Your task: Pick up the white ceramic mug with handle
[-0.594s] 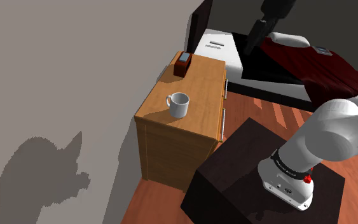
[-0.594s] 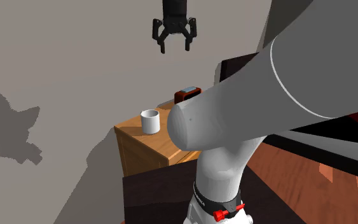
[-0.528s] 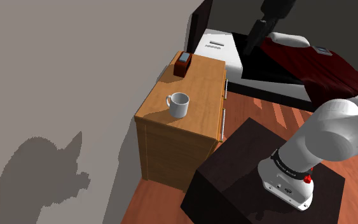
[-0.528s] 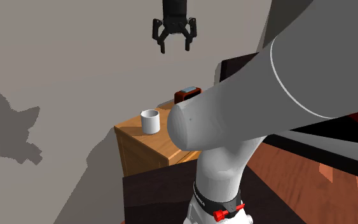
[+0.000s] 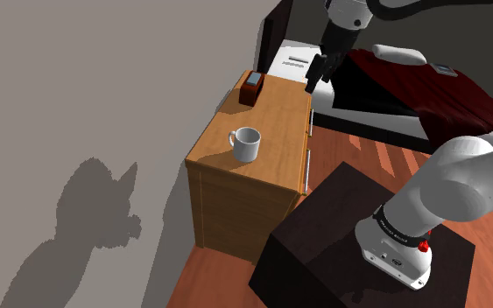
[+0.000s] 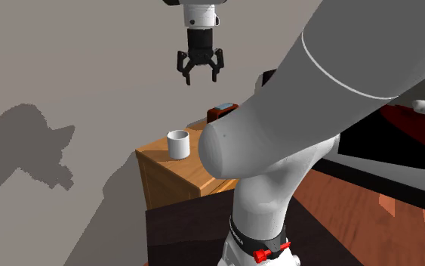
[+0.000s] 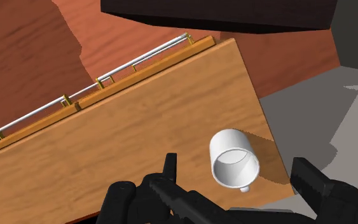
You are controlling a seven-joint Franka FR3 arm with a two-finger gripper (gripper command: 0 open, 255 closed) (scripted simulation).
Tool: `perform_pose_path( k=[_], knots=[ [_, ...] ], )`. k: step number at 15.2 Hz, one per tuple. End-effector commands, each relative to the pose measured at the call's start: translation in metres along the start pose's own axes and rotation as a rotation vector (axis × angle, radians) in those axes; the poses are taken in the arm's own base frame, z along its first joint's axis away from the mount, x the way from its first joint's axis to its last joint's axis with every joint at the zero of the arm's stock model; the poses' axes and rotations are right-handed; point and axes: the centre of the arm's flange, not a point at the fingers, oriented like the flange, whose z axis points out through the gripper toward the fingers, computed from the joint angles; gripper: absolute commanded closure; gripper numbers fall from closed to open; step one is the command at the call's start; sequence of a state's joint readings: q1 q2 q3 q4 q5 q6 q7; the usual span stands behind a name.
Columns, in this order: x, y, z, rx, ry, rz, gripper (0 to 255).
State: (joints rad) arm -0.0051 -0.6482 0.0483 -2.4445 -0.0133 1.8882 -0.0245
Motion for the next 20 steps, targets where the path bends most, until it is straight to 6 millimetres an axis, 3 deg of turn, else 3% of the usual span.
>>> perform_pose_path(
  k=[1, 20],
  knots=[
    [0.016, -0.001, 0.023, 0.004, -0.007, 0.002, 0],
    [0.150, -0.016, 0.242, 0.039, -0.086, 0.022, 0]
  ],
)
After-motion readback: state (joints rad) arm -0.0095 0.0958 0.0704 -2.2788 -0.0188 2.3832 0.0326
